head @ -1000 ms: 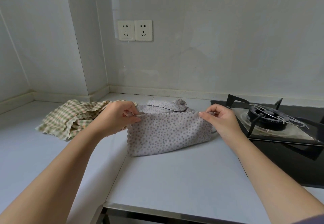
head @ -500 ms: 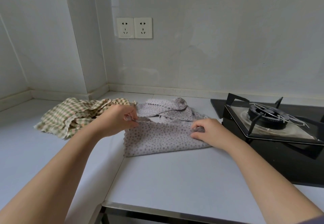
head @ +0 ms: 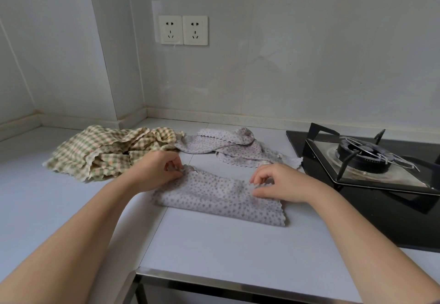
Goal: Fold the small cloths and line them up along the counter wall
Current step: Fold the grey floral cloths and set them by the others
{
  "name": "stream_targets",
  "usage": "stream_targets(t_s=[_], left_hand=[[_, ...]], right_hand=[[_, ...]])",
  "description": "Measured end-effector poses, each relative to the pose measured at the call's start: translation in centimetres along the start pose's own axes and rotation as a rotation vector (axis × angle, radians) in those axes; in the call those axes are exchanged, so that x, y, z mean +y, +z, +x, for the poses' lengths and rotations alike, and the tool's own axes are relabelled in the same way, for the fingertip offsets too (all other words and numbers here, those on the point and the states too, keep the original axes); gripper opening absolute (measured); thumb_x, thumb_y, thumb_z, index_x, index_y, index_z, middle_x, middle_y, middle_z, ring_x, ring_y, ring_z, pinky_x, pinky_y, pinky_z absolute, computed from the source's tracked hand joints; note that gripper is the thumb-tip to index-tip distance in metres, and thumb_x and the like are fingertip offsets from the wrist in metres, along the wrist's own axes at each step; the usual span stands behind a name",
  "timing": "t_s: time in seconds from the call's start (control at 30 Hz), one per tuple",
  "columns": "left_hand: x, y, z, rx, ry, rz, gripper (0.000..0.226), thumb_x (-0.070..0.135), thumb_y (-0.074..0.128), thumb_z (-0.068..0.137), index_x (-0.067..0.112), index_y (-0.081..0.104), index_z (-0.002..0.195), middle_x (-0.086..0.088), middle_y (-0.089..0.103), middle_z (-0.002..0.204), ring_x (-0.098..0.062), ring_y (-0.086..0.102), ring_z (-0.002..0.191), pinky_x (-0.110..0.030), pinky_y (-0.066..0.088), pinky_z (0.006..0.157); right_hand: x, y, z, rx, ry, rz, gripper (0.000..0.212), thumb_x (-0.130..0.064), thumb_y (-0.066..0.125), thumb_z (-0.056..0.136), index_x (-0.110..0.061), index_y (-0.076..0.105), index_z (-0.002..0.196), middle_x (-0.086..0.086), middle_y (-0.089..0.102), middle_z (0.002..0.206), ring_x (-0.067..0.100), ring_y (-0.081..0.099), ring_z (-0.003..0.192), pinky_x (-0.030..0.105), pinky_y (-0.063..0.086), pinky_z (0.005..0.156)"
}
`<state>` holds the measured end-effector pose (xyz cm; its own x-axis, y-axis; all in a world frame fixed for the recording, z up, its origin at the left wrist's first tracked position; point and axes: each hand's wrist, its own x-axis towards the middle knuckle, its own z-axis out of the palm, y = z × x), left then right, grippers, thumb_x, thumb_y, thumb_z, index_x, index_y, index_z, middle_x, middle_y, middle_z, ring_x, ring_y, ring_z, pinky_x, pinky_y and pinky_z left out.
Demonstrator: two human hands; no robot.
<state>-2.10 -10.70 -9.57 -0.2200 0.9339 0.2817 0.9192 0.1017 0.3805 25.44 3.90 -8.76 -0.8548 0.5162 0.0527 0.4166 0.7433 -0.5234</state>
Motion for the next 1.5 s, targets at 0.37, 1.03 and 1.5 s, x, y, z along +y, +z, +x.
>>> stream_targets(t_s=[0.37, 1.03, 1.5], left_hand=[[0.5, -0.9, -0.3, 0.437, 0.064, -0.136, 0.011, 0.007, 0.073, 0.081, 0.016, 0.065, 0.081, 0.011, 0.06, 0.072, 0.001, 0.055, 0.067, -0.014, 0.039, 0.058], [1.0, -0.4, 1.1, 0.282, -0.214, -0.441, 0.009, 0.008, 0.066, 0.086, 0.009, 0.062, 0.078, 0.0, 0.058, 0.063, -0.002, 0.049, 0.046, -0.014, 0.039, 0.046], [-0.5, 2.6, -0.1, 0.222, 0.041, 0.15, 0.004, 0.016, 0.062, 0.086, 0.014, 0.064, 0.089, 0.001, 0.061, 0.088, -0.021, 0.057, 0.078, -0.033, 0.047, 0.062]], right_hand=[[-0.3, 0.8, 0.5, 0.133, -0.034, -0.133, 0.023, -0.018, 0.07, 0.081, -0.025, 0.056, 0.063, -0.009, 0.06, 0.07, 0.01, 0.053, 0.066, 0.023, 0.042, 0.063], [-1.6, 1.0, 0.2, 0.449, -0.167, 0.113, 0.027, -0.007, 0.068, 0.082, -0.023, 0.052, 0.067, -0.006, 0.067, 0.09, -0.001, 0.057, 0.078, 0.012, 0.041, 0.068], [-1.5, 2.1, 0.5, 0.122, -0.047, -0.053, 0.021, -0.02, 0.06, 0.084, -0.023, 0.046, 0.067, -0.001, 0.067, 0.096, 0.012, 0.063, 0.1, 0.034, 0.047, 0.089]])
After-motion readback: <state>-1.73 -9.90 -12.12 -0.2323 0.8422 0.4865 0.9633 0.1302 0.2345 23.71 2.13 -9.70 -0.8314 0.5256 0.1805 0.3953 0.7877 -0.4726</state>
